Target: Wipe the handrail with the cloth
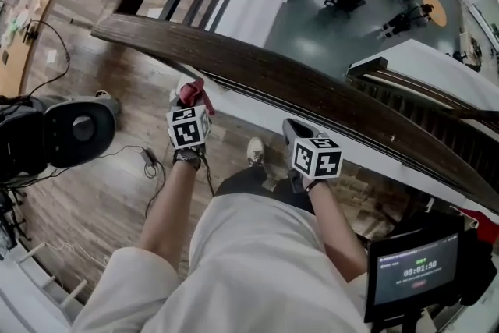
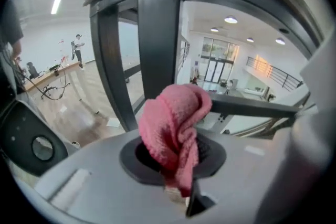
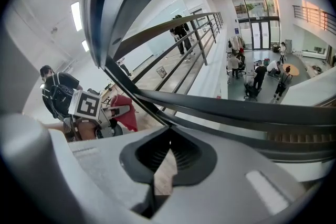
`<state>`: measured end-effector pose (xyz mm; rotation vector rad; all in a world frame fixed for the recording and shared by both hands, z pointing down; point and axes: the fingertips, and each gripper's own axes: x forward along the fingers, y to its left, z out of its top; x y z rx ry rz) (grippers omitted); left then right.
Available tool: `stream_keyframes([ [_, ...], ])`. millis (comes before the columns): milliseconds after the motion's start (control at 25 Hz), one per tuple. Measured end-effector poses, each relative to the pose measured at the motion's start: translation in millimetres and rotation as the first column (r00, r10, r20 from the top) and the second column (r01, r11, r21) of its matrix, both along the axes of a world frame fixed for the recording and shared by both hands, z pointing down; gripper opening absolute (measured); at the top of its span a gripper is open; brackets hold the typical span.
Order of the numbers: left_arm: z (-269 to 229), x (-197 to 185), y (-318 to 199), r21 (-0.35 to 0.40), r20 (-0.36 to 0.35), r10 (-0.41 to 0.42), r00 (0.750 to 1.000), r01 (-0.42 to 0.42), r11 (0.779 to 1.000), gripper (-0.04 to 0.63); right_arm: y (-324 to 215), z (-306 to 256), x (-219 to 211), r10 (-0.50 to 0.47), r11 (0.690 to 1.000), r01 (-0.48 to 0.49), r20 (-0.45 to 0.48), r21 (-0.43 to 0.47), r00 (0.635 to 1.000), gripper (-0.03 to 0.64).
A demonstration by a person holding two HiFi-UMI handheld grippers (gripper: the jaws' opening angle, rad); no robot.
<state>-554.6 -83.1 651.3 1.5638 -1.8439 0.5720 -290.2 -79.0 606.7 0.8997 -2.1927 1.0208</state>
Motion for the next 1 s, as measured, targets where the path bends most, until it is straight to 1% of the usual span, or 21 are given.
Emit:
stream_keyframes([
  [80, 3.9, 1.0, 17.3, -0.012, 0.003, 0.012, 1.0, -0.012, 1.0, 0.081, -2.0, -4.5, 1.4, 0.001, 1.0, -0.001, -0.003, 0.009, 1.0, 0.003],
  [160, 3.5, 11.9, 31.5, -0.013, 0.004, 0.039, 0.999, -0.039, 0.999, 0.083, -4.1, -7.0, 5.9, 0.007, 1.0, -0.007, -0.01, 0.021, 1.0, 0.003],
  [320, -10.0, 57.0, 47.3, 0.017, 0.008, 0.107, 0.994, -0.107, 0.994, 0.083, -9.0, -15.7, 24.0, 0.041, 0.997, -0.041, -0.003, 0.058, 0.999, 0.003],
  [400, -19.1, 83.0, 50.7, 0.03, 0.017, 0.161, 0.987, -0.161, 0.986, 0.083, -6.8, -22.4, 33.4, 0.062, 0.995, -0.062, 0.005, 0.075, 0.998, 0.003],
  [480, -28.8, 108.3, 50.0, 0.049, 0.024, 0.225, 0.974, -0.226, 0.973, 0.083, -1.5, -27.8, 40.7, 0.078, 0.993, -0.078, 0.013, 0.087, 0.997, 0.003],
  [560, -41.5, 128.2, 45.3, 0.086, 0.031, 0.274, 0.961, -0.275, 0.957, 0.083, 5.1, -32.4, 44.3, 0.085, 0.991, -0.087, 0.019, 0.097, 0.996, 0.003],
  [640, -54.5, 144.6, 43.6, 0.12, 0.044, 0.301, 0.953, -0.304, 0.945, 0.083, 13.4, -37.2, 49.9, 0.088, 0.99, -0.09, 0.023, 0.108, 0.996, 0.003],
  [760, -71.7, 176.9, 52.3, 0.162, 0.077, 0.337, 0.938, -0.346, 0.924, 0.083, 30.5, -46.1, 70.5, 0.1, 0.985, -0.105, 0.043, 0.134, 0.994, 0.003],
  [880, -88.4, 206.4, 65.1, 0.201, 0.107, 0.371, 0.922, -0.386, 0.901, 0.083, 44.9, -61.1, 92.0, 0.114, 0.975, -0.124, 0.062, 0.186, 0.992, 0.003],
  [1000, -114.5, 230.8, 77.8, 0.249, 0.138, 0.398, 0.907, -0.42, 0.873, 0.083, 60.7, -86.9, 107.1, 0.097, 0.957, -0.109, 0.059, 0.269, 0.994, 0.003],
])
